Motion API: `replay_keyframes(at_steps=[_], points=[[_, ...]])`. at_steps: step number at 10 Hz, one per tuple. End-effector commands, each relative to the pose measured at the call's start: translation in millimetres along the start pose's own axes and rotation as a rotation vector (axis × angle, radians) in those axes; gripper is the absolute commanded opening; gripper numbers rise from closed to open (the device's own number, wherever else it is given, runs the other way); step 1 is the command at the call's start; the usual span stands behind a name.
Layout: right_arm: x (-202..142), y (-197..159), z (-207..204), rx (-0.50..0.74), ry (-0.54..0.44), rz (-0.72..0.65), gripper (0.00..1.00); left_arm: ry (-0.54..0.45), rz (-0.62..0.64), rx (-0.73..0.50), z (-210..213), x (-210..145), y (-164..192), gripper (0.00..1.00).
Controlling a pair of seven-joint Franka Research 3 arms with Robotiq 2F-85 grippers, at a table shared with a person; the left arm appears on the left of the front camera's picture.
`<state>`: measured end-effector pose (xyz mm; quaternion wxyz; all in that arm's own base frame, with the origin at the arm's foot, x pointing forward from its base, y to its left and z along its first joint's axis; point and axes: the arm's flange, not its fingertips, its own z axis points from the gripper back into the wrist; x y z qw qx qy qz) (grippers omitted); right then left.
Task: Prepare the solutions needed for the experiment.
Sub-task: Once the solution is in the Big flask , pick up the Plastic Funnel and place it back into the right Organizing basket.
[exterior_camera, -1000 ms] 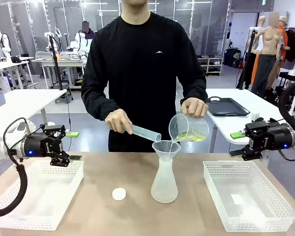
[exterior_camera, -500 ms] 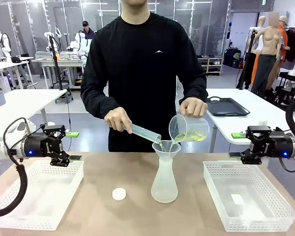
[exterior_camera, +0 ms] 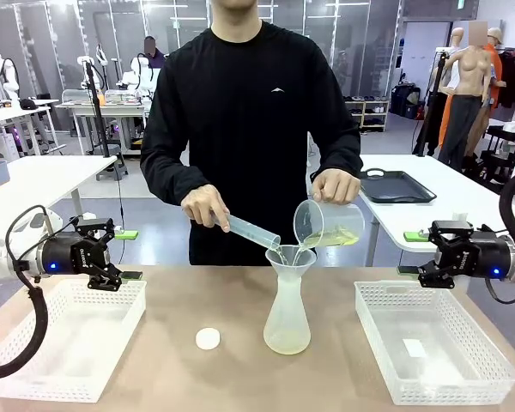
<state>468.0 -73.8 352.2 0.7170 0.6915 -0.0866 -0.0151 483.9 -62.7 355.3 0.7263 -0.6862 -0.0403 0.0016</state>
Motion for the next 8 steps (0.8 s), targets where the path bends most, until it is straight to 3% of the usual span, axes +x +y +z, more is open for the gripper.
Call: replay_keyframes(at_steps=[1, 8], points=[[1.7, 1.2, 0.7, -0.009, 0.002, -0.001, 0.86, -0.018, -0.020, -0.008, -1.3, 0.8, -0.7, 1.00], [1.7, 1.2, 0.7, -0.009, 0.002, -0.001, 0.86, -0.018, -0.020, -0.008, -1.3, 0.8, -0.7, 1.00]])
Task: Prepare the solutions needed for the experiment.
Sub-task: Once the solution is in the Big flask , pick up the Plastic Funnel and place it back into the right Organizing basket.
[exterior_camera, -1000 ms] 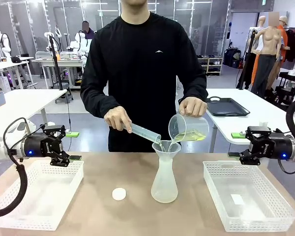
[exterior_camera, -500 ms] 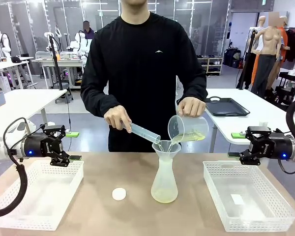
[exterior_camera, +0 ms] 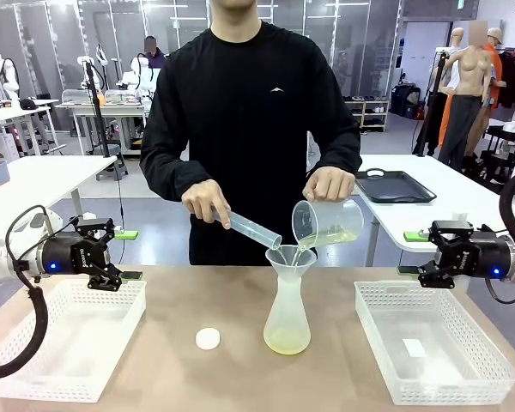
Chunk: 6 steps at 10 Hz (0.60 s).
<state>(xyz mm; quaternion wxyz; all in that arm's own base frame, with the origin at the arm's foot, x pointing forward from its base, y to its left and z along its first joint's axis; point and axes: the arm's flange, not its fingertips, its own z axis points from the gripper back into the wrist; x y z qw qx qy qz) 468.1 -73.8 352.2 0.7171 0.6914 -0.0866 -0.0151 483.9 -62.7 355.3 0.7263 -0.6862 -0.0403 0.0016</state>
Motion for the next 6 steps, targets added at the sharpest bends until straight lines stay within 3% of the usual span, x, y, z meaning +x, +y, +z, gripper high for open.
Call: replay_keyframes(at_steps=[1, 6], points=[[1.6, 1.1, 0.7, -0.008, 0.002, -0.002, 0.86, -0.018, -0.020, -0.008, -1.3, 0.8, -0.7, 1.00], [1.6, 1.1, 0.7, -0.008, 0.002, -0.002, 0.86, -0.018, -0.020, -0.008, -1.3, 0.8, -0.7, 1.00]])
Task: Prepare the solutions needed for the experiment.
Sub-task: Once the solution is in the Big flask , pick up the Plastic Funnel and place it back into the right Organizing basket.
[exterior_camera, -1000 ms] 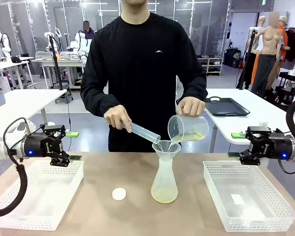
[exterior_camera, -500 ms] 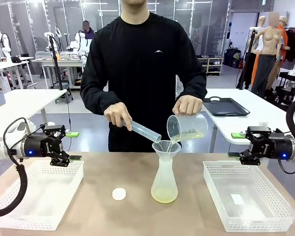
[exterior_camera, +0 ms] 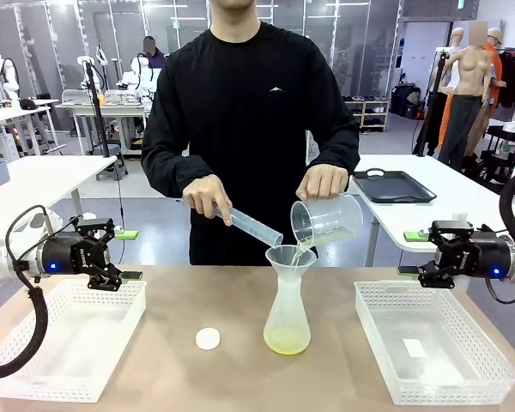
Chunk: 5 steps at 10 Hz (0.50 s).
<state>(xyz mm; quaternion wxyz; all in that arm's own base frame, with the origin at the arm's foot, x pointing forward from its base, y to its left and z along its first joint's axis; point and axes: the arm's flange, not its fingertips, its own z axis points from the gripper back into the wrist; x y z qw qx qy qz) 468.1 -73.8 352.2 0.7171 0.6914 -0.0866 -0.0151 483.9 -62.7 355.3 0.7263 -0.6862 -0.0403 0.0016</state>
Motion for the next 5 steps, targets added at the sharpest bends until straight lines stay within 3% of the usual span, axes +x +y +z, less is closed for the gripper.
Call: replay_keyframes(at_steps=[1, 5], points=[[1.6, 1.1, 0.7, -0.008, 0.002, -0.002, 0.86, -0.018, -0.020, -0.008, -1.3, 0.8, -0.7, 1.00], [1.6, 1.1, 0.7, -0.008, 0.002, -0.002, 0.86, -0.018, -0.020, -0.008, -1.3, 0.8, -0.7, 1.00]])
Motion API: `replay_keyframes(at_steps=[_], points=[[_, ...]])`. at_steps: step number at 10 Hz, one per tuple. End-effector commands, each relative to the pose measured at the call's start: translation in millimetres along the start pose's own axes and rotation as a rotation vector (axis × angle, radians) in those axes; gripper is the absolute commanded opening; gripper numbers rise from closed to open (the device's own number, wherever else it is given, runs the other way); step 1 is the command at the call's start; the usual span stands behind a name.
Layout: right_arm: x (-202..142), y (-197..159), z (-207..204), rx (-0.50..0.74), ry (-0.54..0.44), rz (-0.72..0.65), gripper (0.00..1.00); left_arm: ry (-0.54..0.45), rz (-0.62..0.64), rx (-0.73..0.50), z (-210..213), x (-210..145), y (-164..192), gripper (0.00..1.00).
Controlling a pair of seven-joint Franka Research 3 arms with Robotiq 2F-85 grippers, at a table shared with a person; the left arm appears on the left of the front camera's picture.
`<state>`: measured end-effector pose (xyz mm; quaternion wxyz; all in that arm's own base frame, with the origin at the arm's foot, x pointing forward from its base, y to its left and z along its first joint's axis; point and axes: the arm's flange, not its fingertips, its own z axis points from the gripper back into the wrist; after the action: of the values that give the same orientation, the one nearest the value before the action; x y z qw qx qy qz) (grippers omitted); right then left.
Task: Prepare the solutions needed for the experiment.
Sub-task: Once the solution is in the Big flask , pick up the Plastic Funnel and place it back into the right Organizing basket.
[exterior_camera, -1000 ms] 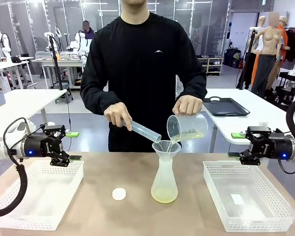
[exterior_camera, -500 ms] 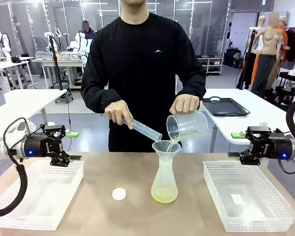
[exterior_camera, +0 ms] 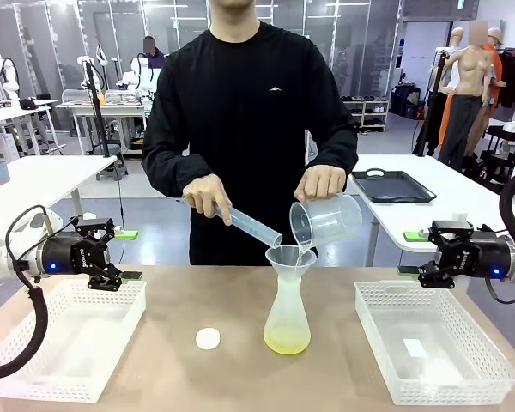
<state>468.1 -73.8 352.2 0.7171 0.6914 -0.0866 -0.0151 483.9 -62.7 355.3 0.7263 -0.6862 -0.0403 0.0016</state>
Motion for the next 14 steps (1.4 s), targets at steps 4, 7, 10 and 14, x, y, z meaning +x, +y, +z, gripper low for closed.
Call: replay_keyframes(at_steps=[4, 7, 10, 14], points=[[1.6, 1.1, 0.7, -0.008, 0.002, -0.002, 0.86, -0.018, -0.020, -0.008, -1.3, 0.8, -0.7, 1.00], [1.6, 1.1, 0.7, -0.008, 0.002, -0.002, 0.86, -0.018, -0.020, -0.008, -1.3, 0.8, -0.7, 1.00], [1.6, 1.1, 0.7, -0.008, 0.002, -0.002, 0.86, -0.018, -0.020, -0.008, -1.3, 0.8, -0.7, 1.00], [1.6, 1.1, 0.7, -0.008, 0.002, -0.002, 0.86, -0.018, -0.020, -0.008, -1.3, 0.8, -0.7, 1.00]])
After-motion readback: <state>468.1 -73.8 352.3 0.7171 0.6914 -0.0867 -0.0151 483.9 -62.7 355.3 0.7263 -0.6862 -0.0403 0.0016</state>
